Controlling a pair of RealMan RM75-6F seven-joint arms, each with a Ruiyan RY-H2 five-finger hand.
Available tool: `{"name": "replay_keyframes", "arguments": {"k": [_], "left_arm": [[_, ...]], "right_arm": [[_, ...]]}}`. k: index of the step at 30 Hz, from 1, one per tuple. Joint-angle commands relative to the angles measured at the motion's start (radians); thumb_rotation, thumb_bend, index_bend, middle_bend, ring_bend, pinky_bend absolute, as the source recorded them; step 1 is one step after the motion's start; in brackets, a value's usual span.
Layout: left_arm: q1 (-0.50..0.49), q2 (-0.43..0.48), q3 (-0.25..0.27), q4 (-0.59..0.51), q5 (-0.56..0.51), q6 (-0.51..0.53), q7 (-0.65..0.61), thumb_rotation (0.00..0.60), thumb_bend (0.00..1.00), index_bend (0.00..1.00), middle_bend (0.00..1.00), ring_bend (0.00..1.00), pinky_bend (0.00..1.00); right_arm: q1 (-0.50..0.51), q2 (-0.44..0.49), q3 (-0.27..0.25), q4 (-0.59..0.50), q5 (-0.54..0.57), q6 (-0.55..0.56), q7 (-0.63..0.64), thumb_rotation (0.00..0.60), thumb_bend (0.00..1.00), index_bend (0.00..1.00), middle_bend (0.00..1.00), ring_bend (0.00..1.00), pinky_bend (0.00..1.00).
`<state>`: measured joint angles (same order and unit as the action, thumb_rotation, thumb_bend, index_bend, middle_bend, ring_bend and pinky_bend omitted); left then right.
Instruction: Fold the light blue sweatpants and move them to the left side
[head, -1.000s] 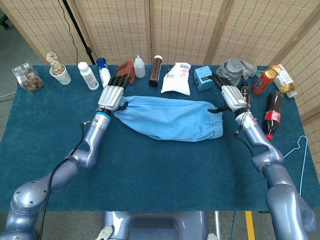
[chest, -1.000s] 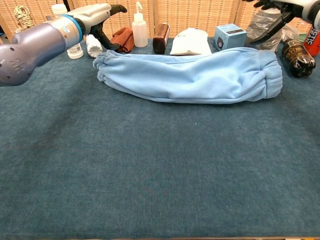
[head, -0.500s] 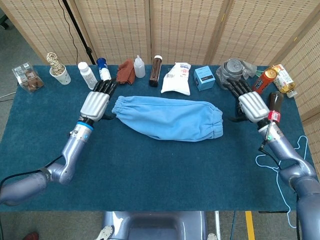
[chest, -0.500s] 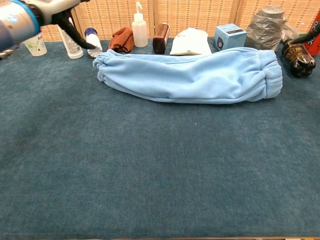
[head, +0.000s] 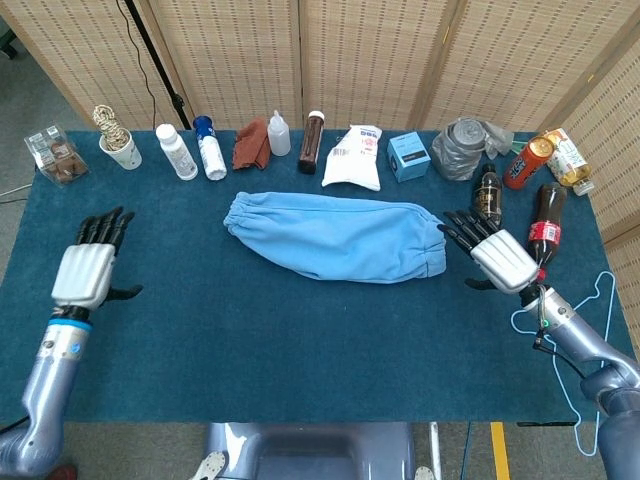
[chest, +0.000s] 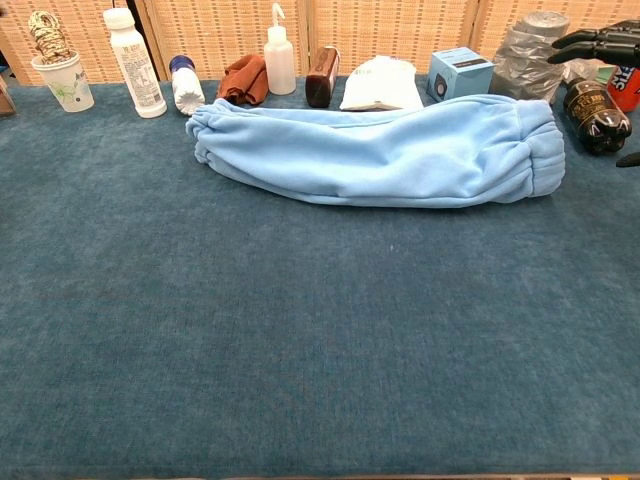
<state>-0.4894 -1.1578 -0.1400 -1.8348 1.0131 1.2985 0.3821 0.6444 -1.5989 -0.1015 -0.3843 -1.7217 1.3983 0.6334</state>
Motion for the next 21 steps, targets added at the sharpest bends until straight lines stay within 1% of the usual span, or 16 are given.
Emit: {"name": "replay_keyframes", "arguments": {"k": [1, 4, 7, 13, 16, 18, 21], "left_arm": [[0.072, 0.042, 0.042, -0.064, -0.005, 0.07, 0.0, 0.6, 0.0, 0.0, 0.0, 0.0, 0.0], [0.11, 0.061, 0.053, -0.094, -0.013, 0.1, -0.012, 0.6, 0.0, 0.0, 0.0, 0.0, 0.0], [0.135, 0.075, 0.053, -0.114, -0.022, 0.114, -0.03, 0.6, 0.0, 0.0, 0.0, 0.0, 0.0], [0.161, 0.106, 0.045, -0.144, -0.043, 0.102, -0.073, 0.6, 0.0, 0.0, 0.0, 0.0, 0.0], [0.176, 0.115, 0.038, -0.144, -0.042, 0.113, -0.09, 0.6, 0.0, 0.0, 0.0, 0.0, 0.0], [0.177, 0.12, 0.032, -0.134, -0.047, 0.1, -0.104, 0.6, 0.0, 0.0, 0.0, 0.0, 0.0], [0.175, 0.121, 0.025, -0.12, -0.049, 0.084, -0.113, 0.6, 0.0, 0.0, 0.0, 0.0, 0.0]], "right_arm": [[0.011, -0.02, 0.005, 0.019, -0.003, 0.011, -0.022, 0.6, 0.0, 0.0, 0.0, 0.0, 0.02], [0.024, -0.038, -0.001, 0.036, -0.015, 0.009, -0.049, 0.6, 0.0, 0.01, 0.0, 0.0, 0.02], [0.035, -0.059, -0.015, 0.051, -0.03, -0.004, -0.08, 0.6, 0.0, 0.02, 0.0, 0.0, 0.02], [0.057, -0.09, -0.031, 0.069, -0.043, -0.052, -0.095, 0.6, 0.0, 0.05, 0.0, 0.0, 0.03], [0.077, -0.118, -0.043, 0.092, -0.057, -0.073, -0.131, 0.6, 0.0, 0.07, 0.0, 0.0, 0.03], [0.092, -0.141, -0.046, 0.116, -0.062, -0.093, -0.165, 0.6, 0.0, 0.07, 0.0, 0.0, 0.03], [0.109, -0.162, -0.048, 0.138, -0.062, -0.121, -0.182, 0.6, 0.0, 0.08, 0.0, 0.0, 0.03]]}}
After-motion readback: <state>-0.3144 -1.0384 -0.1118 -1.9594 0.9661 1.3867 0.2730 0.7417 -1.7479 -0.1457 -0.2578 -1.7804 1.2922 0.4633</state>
